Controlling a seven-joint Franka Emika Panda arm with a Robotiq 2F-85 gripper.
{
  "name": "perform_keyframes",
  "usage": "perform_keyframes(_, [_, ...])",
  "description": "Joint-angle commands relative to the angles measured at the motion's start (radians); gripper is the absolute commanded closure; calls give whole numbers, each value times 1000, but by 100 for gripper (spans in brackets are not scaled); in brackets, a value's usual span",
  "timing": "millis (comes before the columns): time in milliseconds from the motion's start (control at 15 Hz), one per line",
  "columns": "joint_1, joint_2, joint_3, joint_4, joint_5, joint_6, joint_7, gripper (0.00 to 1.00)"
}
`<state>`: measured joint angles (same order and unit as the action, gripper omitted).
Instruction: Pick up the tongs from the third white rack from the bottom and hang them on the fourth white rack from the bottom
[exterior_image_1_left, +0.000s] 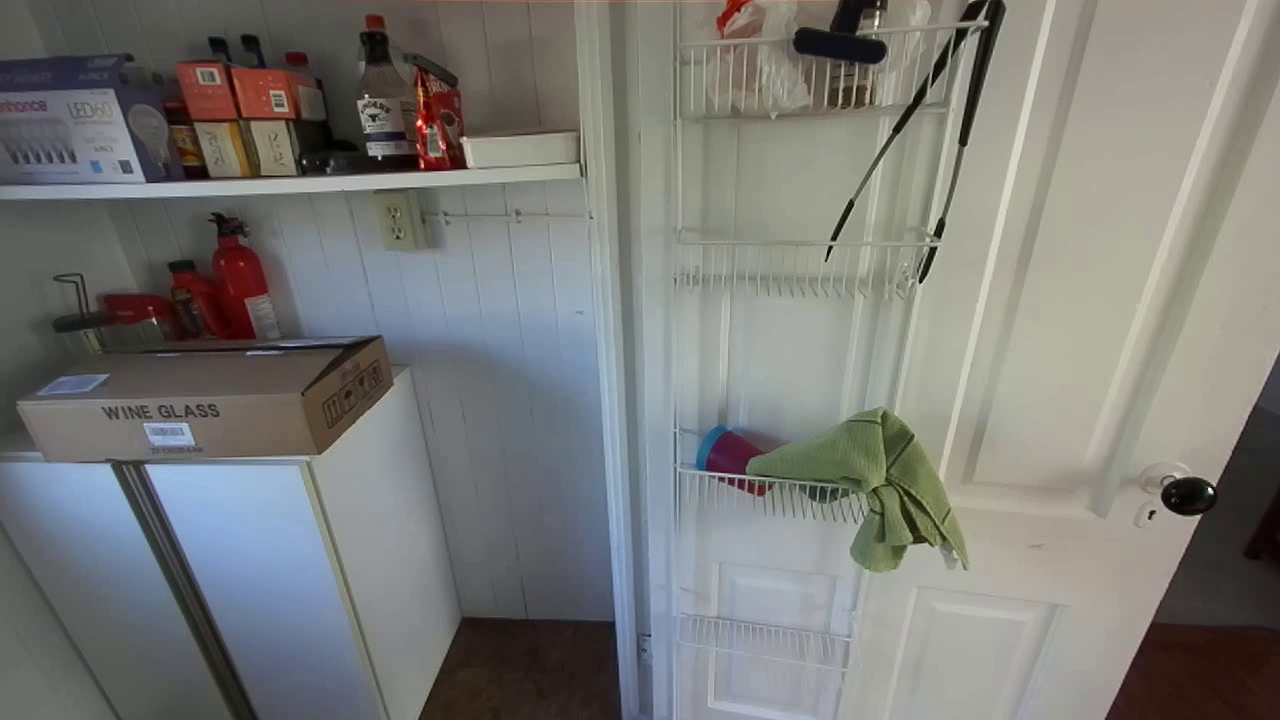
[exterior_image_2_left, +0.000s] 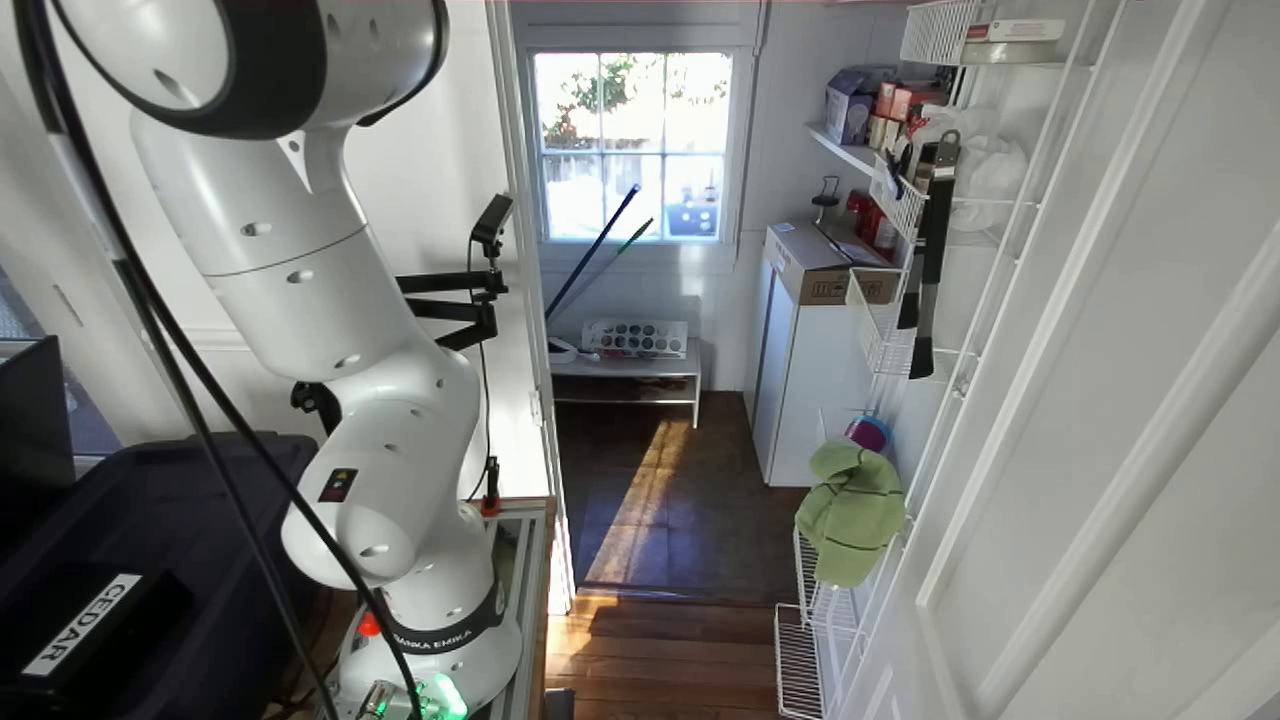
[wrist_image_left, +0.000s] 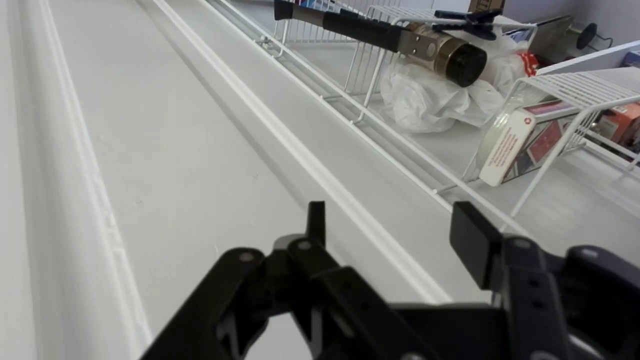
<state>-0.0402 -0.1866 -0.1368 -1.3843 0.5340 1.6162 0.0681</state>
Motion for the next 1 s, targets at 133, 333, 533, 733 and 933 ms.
perform_keyframes(133, [-5, -45, -42, -44, 28, -29, -39, 0])
perform_keyframes(333, [1, -74, -45, -100, 28, -36, -43, 0])
perform_keyframes(533, [-8, -36, -35, -60, 13, -47, -31, 0])
perform_keyframes(733, [-6, -55, -34, -101, 15, -49, -40, 0])
perform_keyframes(933, [-6, -59, -35, -105, 15, -49, -40, 0])
